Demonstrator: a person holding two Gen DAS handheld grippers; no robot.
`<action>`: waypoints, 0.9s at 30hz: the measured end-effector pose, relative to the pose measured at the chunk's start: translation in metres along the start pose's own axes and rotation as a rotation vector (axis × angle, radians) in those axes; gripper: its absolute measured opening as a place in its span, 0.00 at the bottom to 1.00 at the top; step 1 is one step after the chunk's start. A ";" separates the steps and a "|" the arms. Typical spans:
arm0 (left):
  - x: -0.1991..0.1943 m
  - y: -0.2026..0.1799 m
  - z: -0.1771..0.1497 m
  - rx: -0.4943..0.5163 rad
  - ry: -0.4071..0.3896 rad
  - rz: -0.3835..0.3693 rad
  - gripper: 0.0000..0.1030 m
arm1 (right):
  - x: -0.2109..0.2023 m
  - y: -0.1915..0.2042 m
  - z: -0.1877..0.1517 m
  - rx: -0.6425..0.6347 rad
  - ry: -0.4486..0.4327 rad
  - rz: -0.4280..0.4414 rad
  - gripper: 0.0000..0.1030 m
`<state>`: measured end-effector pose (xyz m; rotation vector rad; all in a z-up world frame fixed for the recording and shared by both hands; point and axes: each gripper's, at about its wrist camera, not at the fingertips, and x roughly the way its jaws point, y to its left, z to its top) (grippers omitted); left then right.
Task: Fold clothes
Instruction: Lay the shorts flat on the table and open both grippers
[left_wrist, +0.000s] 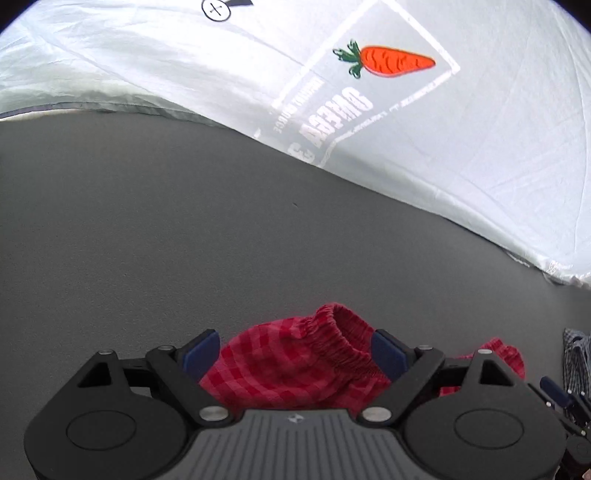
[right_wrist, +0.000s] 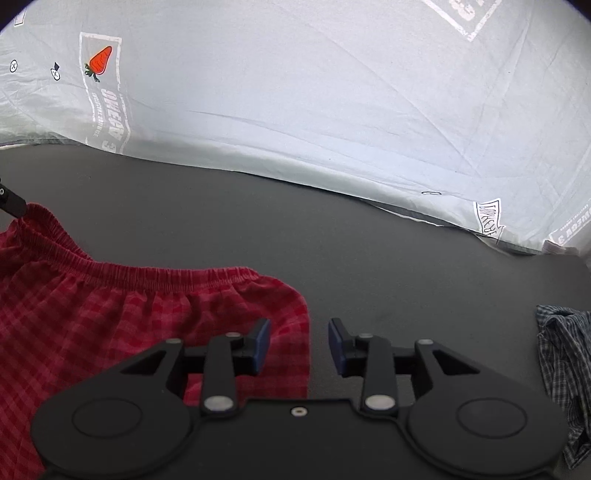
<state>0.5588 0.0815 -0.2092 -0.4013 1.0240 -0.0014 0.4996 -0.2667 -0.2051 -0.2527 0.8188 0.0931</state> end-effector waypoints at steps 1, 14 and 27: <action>-0.014 0.003 -0.004 -0.015 -0.037 0.008 0.87 | -0.009 -0.003 -0.004 0.005 -0.002 -0.002 0.36; -0.126 0.076 -0.184 -0.192 0.029 0.200 0.87 | -0.107 -0.056 -0.178 0.319 0.282 -0.023 0.42; -0.187 0.069 -0.255 -0.217 -0.049 0.244 0.87 | -0.135 -0.071 -0.200 0.349 0.127 -0.110 0.03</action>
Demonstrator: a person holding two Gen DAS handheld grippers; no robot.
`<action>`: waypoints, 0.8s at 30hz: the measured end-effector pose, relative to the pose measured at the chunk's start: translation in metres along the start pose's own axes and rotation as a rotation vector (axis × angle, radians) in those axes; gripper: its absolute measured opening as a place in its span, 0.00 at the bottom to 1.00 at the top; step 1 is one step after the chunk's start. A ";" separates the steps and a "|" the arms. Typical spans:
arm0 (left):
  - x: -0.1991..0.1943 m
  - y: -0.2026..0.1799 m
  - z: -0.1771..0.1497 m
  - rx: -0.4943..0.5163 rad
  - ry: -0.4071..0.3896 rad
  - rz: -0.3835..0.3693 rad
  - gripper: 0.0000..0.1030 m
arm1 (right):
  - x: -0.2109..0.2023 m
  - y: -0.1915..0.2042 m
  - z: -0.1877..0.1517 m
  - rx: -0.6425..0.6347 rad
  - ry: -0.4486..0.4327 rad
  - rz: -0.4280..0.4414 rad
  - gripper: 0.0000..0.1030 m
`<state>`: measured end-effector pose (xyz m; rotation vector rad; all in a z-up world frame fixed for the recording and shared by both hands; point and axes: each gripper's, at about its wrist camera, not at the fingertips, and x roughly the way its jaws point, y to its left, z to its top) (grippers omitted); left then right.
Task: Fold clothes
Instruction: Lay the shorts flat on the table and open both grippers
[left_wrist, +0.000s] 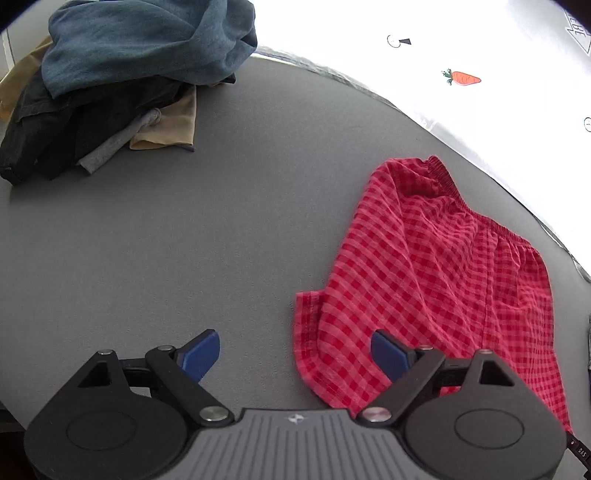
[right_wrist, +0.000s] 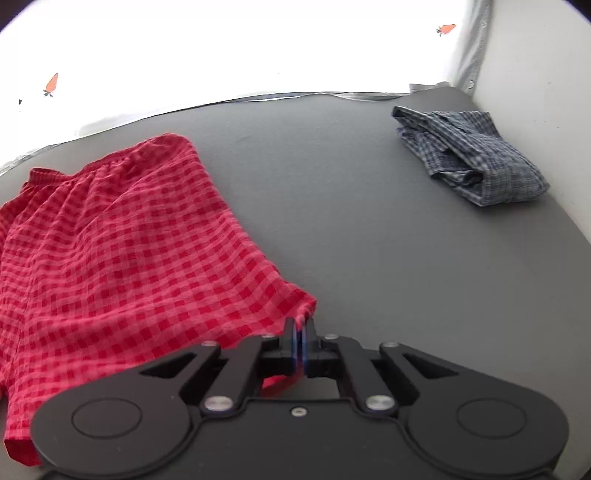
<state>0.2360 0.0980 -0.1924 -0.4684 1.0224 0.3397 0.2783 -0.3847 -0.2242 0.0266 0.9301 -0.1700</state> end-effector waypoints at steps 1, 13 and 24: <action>0.000 0.002 -0.004 -0.002 0.009 0.006 0.87 | 0.005 -0.005 -0.001 -0.008 0.018 -0.022 0.05; 0.010 0.025 -0.034 0.050 -0.001 0.055 0.78 | -0.038 0.061 -0.030 -0.150 -0.032 0.077 0.44; 0.074 -0.015 0.006 0.387 0.000 -0.140 0.56 | -0.080 0.137 -0.061 -0.258 -0.037 0.093 0.44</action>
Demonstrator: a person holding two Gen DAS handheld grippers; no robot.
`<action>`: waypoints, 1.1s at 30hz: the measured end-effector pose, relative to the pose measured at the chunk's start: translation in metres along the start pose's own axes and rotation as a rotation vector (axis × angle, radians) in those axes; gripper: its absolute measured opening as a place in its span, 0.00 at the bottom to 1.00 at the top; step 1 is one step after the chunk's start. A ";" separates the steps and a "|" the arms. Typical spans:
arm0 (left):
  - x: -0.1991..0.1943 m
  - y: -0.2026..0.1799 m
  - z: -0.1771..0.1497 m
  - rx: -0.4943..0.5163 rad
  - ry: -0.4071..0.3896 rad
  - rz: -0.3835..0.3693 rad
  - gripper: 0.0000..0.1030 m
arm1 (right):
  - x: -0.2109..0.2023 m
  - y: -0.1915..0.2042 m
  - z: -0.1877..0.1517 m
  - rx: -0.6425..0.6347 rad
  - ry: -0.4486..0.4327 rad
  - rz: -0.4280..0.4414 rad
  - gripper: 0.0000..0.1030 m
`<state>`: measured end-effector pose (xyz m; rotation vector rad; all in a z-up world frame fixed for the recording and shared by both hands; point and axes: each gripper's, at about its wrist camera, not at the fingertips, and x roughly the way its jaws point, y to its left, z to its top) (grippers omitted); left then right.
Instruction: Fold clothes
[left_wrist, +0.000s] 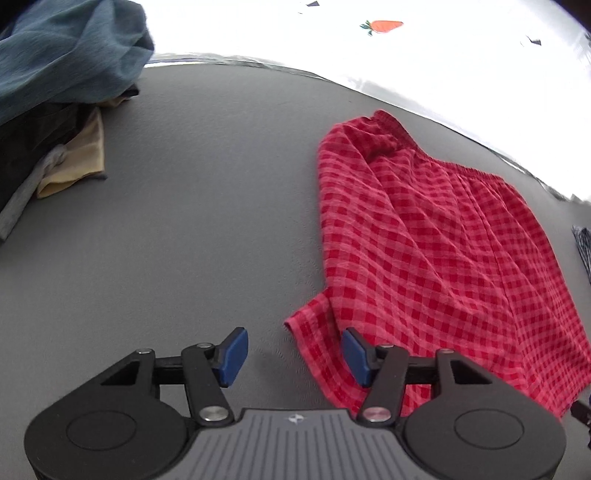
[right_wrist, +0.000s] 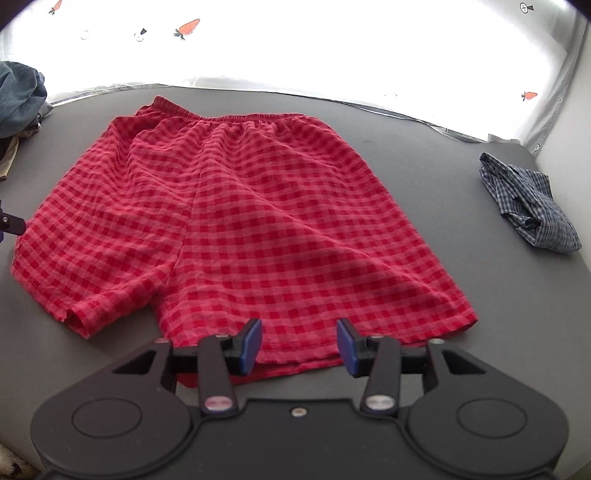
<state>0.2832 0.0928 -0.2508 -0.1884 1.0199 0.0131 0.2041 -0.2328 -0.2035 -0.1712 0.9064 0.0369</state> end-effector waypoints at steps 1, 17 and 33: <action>0.007 -0.003 0.002 0.048 0.005 -0.004 0.56 | -0.003 0.004 -0.001 0.004 0.000 -0.004 0.44; -0.100 0.029 -0.038 -0.159 -0.186 0.179 0.13 | 0.002 0.019 0.000 -0.043 0.020 0.013 0.44; -0.068 0.019 -0.062 -0.166 -0.017 0.230 0.62 | 0.001 0.038 0.005 -0.172 -0.041 0.093 0.54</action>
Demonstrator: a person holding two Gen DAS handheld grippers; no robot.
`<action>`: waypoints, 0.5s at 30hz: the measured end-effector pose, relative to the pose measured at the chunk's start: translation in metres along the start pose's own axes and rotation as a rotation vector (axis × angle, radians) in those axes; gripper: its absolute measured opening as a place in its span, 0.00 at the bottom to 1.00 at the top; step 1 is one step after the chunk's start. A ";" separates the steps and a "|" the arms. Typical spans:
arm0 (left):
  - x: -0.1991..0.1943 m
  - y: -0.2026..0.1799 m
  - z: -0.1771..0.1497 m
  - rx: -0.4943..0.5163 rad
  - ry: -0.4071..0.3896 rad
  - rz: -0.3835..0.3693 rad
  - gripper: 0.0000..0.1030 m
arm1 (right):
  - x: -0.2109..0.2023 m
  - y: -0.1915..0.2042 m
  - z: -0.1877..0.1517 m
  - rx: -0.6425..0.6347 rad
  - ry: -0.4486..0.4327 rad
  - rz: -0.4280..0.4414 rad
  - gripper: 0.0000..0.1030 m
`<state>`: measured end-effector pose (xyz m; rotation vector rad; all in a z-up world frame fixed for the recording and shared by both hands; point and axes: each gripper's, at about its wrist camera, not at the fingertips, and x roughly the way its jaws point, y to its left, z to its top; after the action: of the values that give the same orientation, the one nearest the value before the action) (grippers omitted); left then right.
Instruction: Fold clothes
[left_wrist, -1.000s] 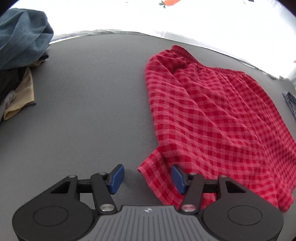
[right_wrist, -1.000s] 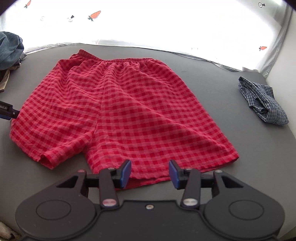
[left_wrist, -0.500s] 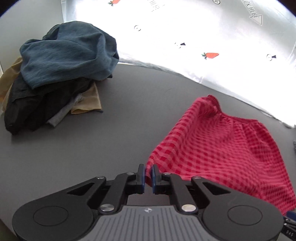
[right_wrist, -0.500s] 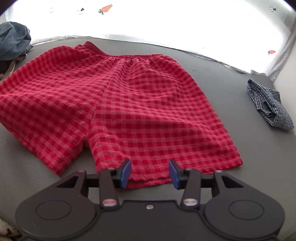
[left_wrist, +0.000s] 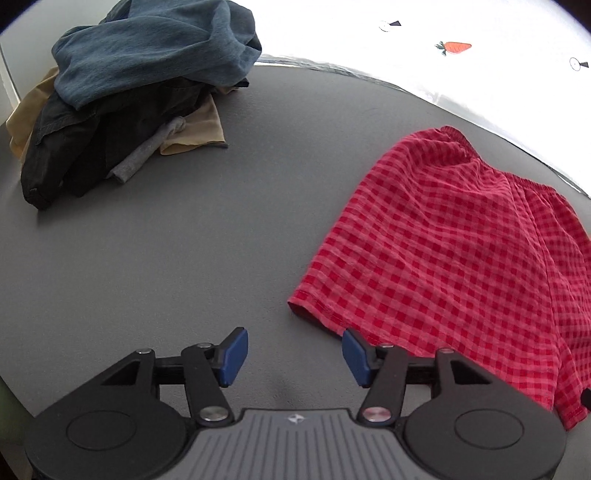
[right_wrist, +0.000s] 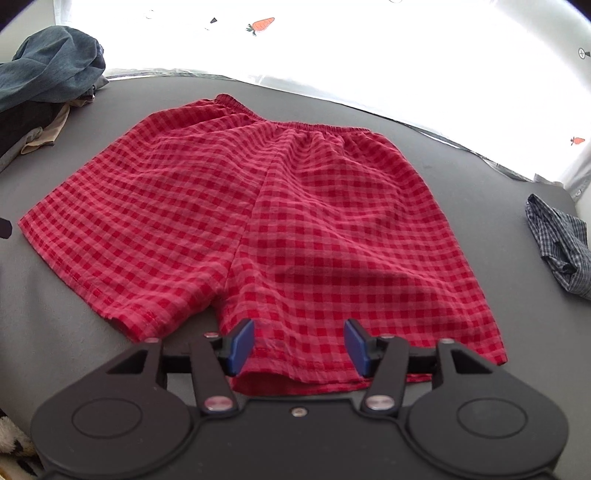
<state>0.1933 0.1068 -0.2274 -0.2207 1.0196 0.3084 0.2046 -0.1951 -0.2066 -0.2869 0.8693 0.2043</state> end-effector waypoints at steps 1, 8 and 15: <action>0.000 -0.002 0.000 0.019 0.003 -0.008 0.65 | -0.002 0.004 0.000 -0.016 -0.010 0.001 0.55; 0.017 0.004 0.012 0.068 0.029 -0.058 0.70 | -0.009 0.040 0.000 -0.086 -0.028 0.020 0.58; 0.041 0.002 0.031 0.148 0.044 -0.104 0.70 | -0.012 0.048 -0.010 -0.006 0.036 -0.037 0.63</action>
<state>0.2371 0.1251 -0.2474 -0.1466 1.0659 0.1332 0.1754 -0.1542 -0.2114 -0.3130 0.8982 0.1678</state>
